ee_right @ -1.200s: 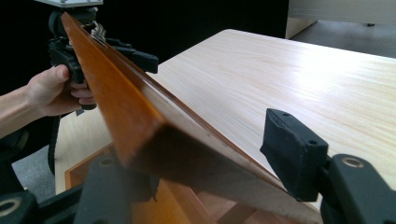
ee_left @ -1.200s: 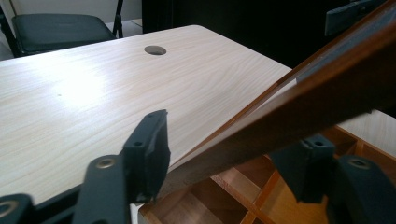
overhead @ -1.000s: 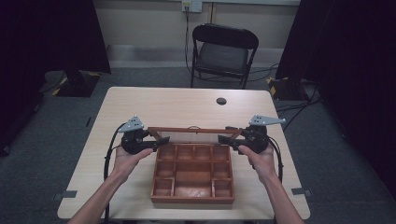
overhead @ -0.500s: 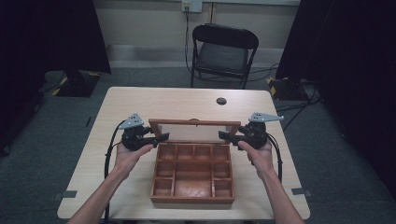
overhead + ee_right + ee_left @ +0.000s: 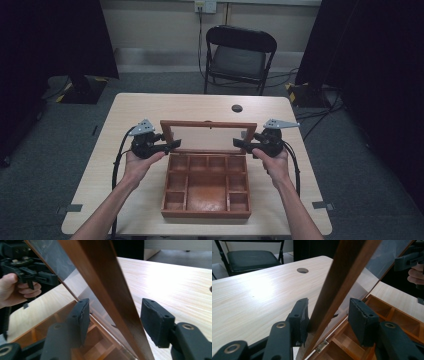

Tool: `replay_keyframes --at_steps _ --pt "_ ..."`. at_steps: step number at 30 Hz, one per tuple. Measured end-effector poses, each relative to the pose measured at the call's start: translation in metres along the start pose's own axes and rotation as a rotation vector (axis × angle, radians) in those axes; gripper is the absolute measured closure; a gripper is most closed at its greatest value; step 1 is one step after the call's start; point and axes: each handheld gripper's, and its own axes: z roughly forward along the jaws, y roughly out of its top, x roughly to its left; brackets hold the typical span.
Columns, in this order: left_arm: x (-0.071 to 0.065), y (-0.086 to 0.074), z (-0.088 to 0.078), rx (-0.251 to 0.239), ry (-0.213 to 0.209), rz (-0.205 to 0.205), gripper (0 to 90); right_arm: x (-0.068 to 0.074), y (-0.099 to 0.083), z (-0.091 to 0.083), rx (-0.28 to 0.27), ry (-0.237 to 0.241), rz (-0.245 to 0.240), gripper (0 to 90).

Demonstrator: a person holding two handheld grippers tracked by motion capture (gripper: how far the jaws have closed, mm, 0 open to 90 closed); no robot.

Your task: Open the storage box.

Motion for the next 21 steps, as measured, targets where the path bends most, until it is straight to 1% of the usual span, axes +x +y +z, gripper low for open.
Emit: replay_keyframes --at_steps 1,3,8,9,12,15,17,19,20,21 --pt "0.000 0.000 0.000 0.000 0.000 0.000 51.1 -0.001 0.000 0.001 0.004 -0.004 -0.001 40.9" --pt "0.002 -0.001 0.002 -0.004 -0.006 -0.013 51.5 -0.002 -0.001 0.004 0.013 -0.009 0.000 41.3" --pt "0.005 -0.002 0.004 -0.001 -0.005 -0.012 52.6 -0.004 -0.004 0.009 0.019 -0.006 0.008 43.2" --pt "0.005 -0.003 0.004 -0.004 -0.005 -0.019 52.6 -0.005 -0.004 0.010 0.023 -0.006 0.008 43.4" --pt "0.006 -0.005 0.005 -0.004 -0.002 -0.015 52.6 -0.006 -0.006 0.013 0.031 -0.003 0.009 43.5" --pt "0.008 -0.007 0.008 0.010 0.006 -0.026 53.4 -0.008 -0.009 0.018 0.035 -0.007 0.008 43.0" --pt "0.009 -0.007 0.008 0.014 0.001 -0.021 53.8 -0.008 -0.009 0.019 0.037 -0.013 0.005 43.3" --pt "0.010 -0.008 0.009 0.013 0.005 -0.026 54.1 -0.009 -0.010 0.021 0.045 -0.019 -0.001 44.3" --pt "0.011 -0.009 0.010 0.016 0.008 -0.022 54.1 -0.009 -0.010 0.021 0.045 -0.019 -0.001 44.3" --pt "0.012 -0.009 0.011 0.019 0.011 -0.023 54.3 -0.011 -0.011 0.021 0.042 -0.014 0.005 44.7"
